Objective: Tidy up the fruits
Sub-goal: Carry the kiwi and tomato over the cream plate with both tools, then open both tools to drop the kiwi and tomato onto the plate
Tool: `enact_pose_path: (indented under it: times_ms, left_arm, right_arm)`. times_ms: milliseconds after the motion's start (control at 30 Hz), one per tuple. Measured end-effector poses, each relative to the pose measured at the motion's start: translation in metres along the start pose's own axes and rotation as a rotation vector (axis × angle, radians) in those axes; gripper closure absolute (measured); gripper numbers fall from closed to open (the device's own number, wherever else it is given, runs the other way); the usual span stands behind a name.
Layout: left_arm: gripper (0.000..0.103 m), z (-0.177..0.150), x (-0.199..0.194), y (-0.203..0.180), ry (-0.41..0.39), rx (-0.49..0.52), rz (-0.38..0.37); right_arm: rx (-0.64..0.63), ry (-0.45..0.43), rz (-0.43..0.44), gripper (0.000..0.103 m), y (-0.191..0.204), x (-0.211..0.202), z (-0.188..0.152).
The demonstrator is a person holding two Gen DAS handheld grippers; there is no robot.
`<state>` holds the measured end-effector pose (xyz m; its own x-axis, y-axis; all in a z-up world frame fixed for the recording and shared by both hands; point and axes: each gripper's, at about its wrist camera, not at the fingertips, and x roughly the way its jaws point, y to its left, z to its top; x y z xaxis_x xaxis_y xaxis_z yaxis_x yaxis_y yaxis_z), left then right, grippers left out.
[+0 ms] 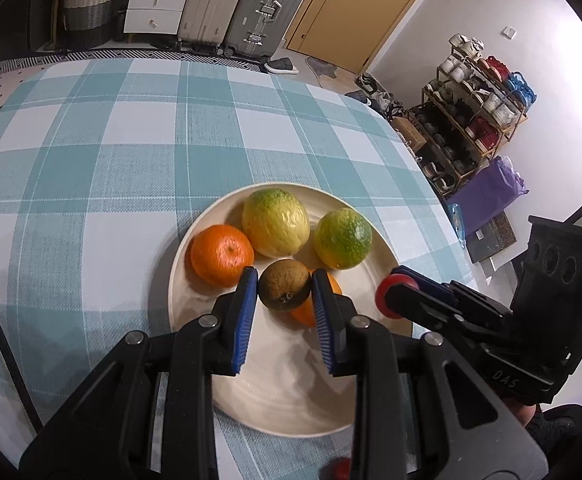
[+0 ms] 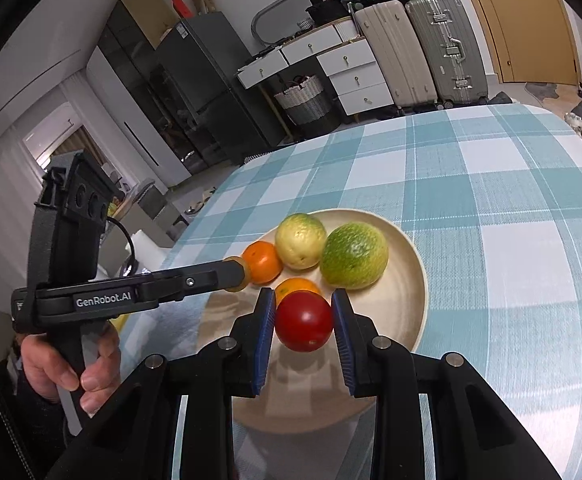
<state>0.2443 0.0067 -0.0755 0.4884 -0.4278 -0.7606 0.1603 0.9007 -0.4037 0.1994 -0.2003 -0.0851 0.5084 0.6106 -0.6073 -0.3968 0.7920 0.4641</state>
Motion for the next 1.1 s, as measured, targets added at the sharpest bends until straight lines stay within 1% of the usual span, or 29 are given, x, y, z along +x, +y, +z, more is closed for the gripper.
enact_pose_path:
  times_ms: [433,567,633,667,700,833,933,1067,1100]
  left_arm:
    - [0.078,0.008,0.015,0.002,0.019,-0.009,-0.004]
    - [0.078,0.009,0.014,0.001,0.008,-0.011,-0.014]
    - [0.078,0.010,0.011,-0.001,-0.001,-0.009,-0.015]
    - [0.078,0.010,0.010,-0.001,-0.001,-0.008,-0.016]
    - [0.078,0.010,0.008,-0.002,-0.002,-0.007,-0.011]
    - [0.077,0.009,-0.001,-0.005,-0.014,-0.002,0.001]
    - [0.072,0.005,-0.012,-0.007,-0.033,0.003,0.018]
    - [0.071,-0.003,-0.026,-0.010,-0.049,0.008,0.046]
    - [0.071,-0.007,-0.030,-0.011,-0.053,0.008,0.061]
  right_arm:
    - [-0.037,-0.012,-0.025,0.074,0.002,0.016,0.005]
    - [-0.036,-0.016,-0.035,0.072,0.001,0.019,0.006]
    - [-0.030,-0.030,-0.018,0.063,0.002,0.016,0.006]
    - [-0.032,-0.044,-0.014,0.055,0.003,0.012,0.006]
    - [-0.035,-0.064,-0.013,0.053,0.004,0.008,0.006]
    - [-0.020,-0.087,-0.009,0.052,0.003,-0.002,0.008]
    - [-0.014,-0.100,-0.025,0.050,0.001,-0.011,0.006]
    - [-0.001,-0.117,-0.037,0.037,-0.001,-0.025,0.000]
    - [-0.001,-0.119,-0.040,0.036,-0.001,-0.028,-0.002]
